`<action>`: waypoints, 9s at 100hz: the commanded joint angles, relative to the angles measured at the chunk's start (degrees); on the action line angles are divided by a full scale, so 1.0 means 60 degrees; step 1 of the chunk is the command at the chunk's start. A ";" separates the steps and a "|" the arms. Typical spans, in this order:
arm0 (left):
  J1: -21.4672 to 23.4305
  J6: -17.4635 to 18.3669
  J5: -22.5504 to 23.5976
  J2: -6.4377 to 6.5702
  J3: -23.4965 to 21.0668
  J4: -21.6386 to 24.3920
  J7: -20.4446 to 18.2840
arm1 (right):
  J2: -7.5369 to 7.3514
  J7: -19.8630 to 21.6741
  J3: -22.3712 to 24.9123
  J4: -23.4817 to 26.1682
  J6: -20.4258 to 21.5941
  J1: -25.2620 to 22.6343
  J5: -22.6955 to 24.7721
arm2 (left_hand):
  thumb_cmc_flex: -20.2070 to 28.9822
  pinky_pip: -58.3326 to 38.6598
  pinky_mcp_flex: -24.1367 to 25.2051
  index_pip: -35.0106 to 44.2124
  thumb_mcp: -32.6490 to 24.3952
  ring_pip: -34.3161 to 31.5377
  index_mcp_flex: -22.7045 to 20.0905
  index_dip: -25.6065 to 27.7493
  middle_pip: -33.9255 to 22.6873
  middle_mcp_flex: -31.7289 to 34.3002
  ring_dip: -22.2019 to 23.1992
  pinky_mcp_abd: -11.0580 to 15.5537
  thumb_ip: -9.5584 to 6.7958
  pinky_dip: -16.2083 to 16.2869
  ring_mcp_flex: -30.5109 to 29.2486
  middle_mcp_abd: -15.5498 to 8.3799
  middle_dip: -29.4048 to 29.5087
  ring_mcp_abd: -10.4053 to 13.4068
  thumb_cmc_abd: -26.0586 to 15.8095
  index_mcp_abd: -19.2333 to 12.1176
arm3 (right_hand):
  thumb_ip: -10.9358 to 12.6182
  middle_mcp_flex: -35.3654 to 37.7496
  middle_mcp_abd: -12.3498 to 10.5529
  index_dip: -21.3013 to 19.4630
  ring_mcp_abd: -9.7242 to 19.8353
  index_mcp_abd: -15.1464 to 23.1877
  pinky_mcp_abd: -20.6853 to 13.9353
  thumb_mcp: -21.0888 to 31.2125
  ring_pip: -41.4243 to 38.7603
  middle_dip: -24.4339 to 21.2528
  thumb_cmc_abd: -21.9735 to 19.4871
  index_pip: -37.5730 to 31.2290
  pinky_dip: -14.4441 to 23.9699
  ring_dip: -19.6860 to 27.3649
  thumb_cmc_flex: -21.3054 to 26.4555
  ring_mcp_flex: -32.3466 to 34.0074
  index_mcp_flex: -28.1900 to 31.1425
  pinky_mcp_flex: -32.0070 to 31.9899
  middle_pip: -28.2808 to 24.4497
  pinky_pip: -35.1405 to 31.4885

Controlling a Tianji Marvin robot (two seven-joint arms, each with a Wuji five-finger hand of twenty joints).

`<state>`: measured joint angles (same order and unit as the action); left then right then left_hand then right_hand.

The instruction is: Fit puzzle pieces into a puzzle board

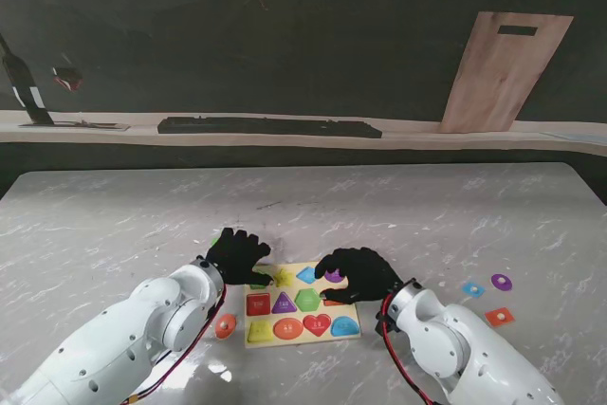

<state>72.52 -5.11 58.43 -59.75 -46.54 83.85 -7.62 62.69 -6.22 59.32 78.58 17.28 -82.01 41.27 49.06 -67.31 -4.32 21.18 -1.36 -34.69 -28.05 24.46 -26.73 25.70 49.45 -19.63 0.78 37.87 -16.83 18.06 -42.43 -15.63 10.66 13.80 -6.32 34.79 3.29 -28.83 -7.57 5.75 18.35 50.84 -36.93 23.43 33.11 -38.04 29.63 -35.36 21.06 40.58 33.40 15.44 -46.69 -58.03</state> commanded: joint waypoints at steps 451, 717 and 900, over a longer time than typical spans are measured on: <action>0.3861 0.3226 -0.7181 -0.1032 -0.3450 0.2410 0.2127 | -0.0645 0.4158 0.6889 0.3181 -0.2433 -0.5572 0.4897 | -0.0662 0.4151 0.0360 -0.1046 0.0316 0.3246 -0.0907 -0.0424 0.2374 0.0303 -0.3108 -0.0020 0.0112 -0.1845 -0.0204 -0.0289 0.3197 0.0198 0.0049 -0.0634 | -0.0679 0.3782 -0.0797 0.0562 0.0150 0.1744 -0.0389 -0.0572 -0.2595 0.1108 0.0114 -0.3511 0.0774 -0.1444 0.1781 0.2466 0.2230 0.1854 -0.1296 -0.1089; 0.3973 0.3144 -0.7471 -0.1066 -0.3682 0.2426 0.2149 | -0.0571 0.3155 -0.0894 0.1790 -0.3481 -0.0039 0.2005 | -0.0624 0.4183 0.0380 -0.1087 0.0308 0.3273 -0.0926 -0.0435 0.2387 0.0306 -0.3112 -0.0095 0.0096 -0.1783 -0.0219 -0.0296 0.3212 0.0209 0.0002 -0.0623 | -0.0476 0.4745 0.0144 0.0716 -0.0042 0.1255 0.0232 0.1913 -0.4674 0.1029 0.2036 -0.4081 0.1669 -0.2164 0.1666 0.3546 0.3452 0.2652 -0.2312 -0.2749; 0.3891 0.3102 -0.7516 -0.1061 -0.3653 0.2324 0.2079 | -0.0649 0.2771 -0.1309 0.1508 -0.3647 -0.0084 0.3117 | -0.0632 0.4211 0.0393 -0.1109 0.0318 0.3299 -0.0948 -0.0439 0.2404 0.0313 -0.3120 -0.0103 0.0096 -0.1781 -0.0220 -0.0267 0.3223 0.0194 -0.0018 -0.0601 | -0.0646 0.4076 0.0100 0.0104 -0.0125 0.0511 0.0226 0.0547 -0.4352 0.1156 0.1575 -0.2884 0.1469 -0.1985 -0.0072 0.2968 0.3012 0.2157 -0.2065 -0.2577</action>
<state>95.74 13.51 13.48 -66.08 -68.55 97.67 4.82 58.84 10.44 51.64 87.99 -4.31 -81.61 58.33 44.73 -42.68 -2.37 15.42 -0.95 -16.39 -32.63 22.03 -13.53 27.13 30.36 -19.91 0.78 26.08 -16.38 17.64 -23.26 -15.73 12.16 11.78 -10.89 61.00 2.50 -26.14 -7.39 11.55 17.76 55.02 -63.32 29.76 44.27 -61.19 38.05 -47.68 24.30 59.89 50.55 29.30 -58.66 -72.45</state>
